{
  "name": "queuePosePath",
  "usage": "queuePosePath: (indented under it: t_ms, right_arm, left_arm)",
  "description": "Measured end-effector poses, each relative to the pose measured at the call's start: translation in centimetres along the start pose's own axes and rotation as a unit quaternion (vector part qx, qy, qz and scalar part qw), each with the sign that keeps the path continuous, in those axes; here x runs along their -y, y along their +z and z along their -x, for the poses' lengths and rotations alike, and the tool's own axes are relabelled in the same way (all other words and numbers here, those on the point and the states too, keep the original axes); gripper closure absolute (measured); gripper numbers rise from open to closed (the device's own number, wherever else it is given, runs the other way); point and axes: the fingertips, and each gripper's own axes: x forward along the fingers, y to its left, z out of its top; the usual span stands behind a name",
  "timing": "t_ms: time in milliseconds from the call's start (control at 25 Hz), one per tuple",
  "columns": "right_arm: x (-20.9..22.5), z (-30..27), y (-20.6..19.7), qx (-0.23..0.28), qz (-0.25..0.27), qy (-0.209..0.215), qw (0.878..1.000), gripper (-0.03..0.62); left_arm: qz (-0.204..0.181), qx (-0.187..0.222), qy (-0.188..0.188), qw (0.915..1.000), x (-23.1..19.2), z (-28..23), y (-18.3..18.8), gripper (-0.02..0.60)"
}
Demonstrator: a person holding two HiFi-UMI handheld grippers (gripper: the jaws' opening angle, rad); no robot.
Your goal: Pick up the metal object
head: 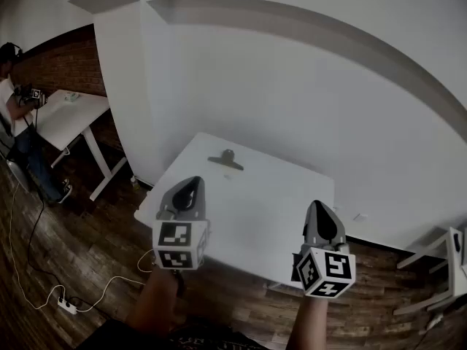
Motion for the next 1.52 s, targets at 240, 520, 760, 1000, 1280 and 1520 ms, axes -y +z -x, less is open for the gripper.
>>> queuePosePath:
  t_ms: [240,520,760,1000,1280,1520]
  right_arm:
    - [0.6,-0.8,-1.0,-0.004,-0.004,0.023,1.000,0.583]
    - [0.4,-4.6,-2.6,-0.011,-0.006,0.035,0.999,0.583]
    - [0.8,-10.8,-3.0,-0.004,0.000,0.016,1.000,0.583]
    - [1.7,-17.5,-2.2,0.005,0.001,-0.015,1.000,0.583]
    - [2.7,-22.4,-2.9,-0.002,-0.002,-0.033,0.999,0.583]
    - [3.3,-24.9,-3.8,-0.015,-0.002,-0.038,0.999,0.583]
  left_arm:
    - [0.003,-0.007,0.008,0.9999,1.1,-0.8,-1.3,0.581]
    - [0.004,-0.012,0.008,0.9999,0.2,-4.4,-2.6,0.581]
    - [-0.001,-0.017,-0.018,0.9997,-1.7,-11.1,-3.9,0.581]
    - [-0.013,-0.024,-0.051,0.9983,-3.0,-19.1,-4.1,0.581]
    - [-0.015,-0.035,-0.074,0.9965,-3.3,-24.8,-5.4,0.581]
    - [-0.021,-0.034,-0.077,0.9962,-3.5,-27.8,-5.9,0.581]
